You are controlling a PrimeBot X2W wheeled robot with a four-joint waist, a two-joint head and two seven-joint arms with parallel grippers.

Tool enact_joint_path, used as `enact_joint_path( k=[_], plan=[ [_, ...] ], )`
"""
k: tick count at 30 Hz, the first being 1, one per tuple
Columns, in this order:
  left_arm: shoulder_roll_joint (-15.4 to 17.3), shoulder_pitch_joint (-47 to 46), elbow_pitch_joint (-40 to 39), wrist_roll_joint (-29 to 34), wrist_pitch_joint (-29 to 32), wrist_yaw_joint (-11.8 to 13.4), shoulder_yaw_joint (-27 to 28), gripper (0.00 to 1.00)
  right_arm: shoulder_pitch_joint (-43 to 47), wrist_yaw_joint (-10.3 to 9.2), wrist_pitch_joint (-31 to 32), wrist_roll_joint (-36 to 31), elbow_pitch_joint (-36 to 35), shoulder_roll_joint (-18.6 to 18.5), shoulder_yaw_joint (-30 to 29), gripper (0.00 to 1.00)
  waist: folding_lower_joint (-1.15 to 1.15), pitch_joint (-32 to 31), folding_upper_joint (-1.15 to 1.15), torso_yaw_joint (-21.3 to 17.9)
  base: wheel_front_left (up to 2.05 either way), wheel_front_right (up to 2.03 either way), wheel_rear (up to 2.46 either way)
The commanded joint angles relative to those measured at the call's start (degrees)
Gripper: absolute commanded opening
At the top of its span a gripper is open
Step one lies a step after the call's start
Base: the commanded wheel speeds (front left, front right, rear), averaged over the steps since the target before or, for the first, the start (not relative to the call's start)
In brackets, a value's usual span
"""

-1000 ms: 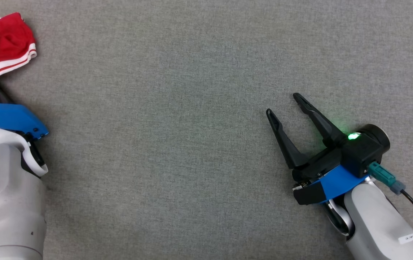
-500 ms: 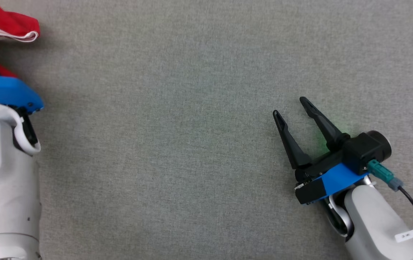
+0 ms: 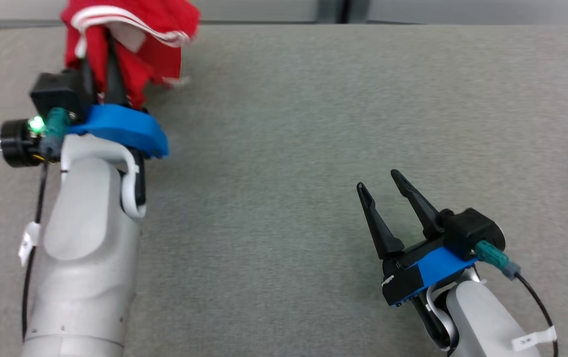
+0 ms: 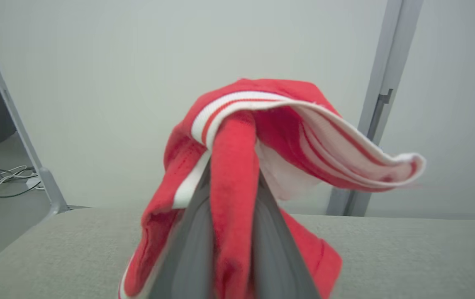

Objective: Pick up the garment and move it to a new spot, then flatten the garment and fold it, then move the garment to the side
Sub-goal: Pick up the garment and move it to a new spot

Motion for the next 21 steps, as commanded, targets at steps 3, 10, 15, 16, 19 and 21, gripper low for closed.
enact_joint_path(
  k=[3, 10, 15, 16, 19, 21],
  plan=[
    [-0.7, 2.7, -0.6, -0.7, -0.3, -1.3, -2.9, 0.0, 1.6, 0.01, 0.0, 0.6, 0.8, 1.1, -0.6, 1.0, 0.0, -4.2, -0.01, -6.5, 0.0, 0.0, 0.0],
    [-1.1, 8.1, -0.4, -7.2, -0.3, -2.4, -12.8, 0.0, 2.7, 0.01, 0.0, 0.8, 2.1, 2.1, -1.0, 1.0, 0.0, -5.9, -0.01, -14.5, 0.0, 0.0, 0.0],
    [-1.1, 12.3, -1.4, -13.3, -0.3, -0.4, -20.8, 0.0, 3.5, 0.01, 0.0, 1.0, 2.7, 2.4, -1.5, 1.0, 0.0, -6.5, -0.01, -19.3, 0.0, 0.0, 0.0],
    [-1.1, 13.0, -1.8, -14.5, -0.3, 0.2, -21.9, 0.0, 3.7, 0.01, 0.0, 0.9, 2.8, 2.4, -1.5, 1.0, 0.0, -6.6, -0.01, -20.1, 0.0, 0.0, 0.0],
    [-1.1, 14.6, -2.8, -18.1, -0.3, 2.0, -25.7, 0.0, 4.0, 0.01, 0.0, 0.8, 2.9, 2.5, -1.7, 1.0, 0.0, -6.8, -0.01, -21.6, 0.0, 0.0, 0.0],
    [-1.1, 15.8, -3.7, -19.9, -0.3, 3.0, -28.3, 0.0, 4.4, 0.01, 0.0, 0.8, 2.9, 2.6, -1.9, 1.0, 0.0, -6.9, -0.01, -21.9, 0.0, 0.0, 0.0]
  ],
)
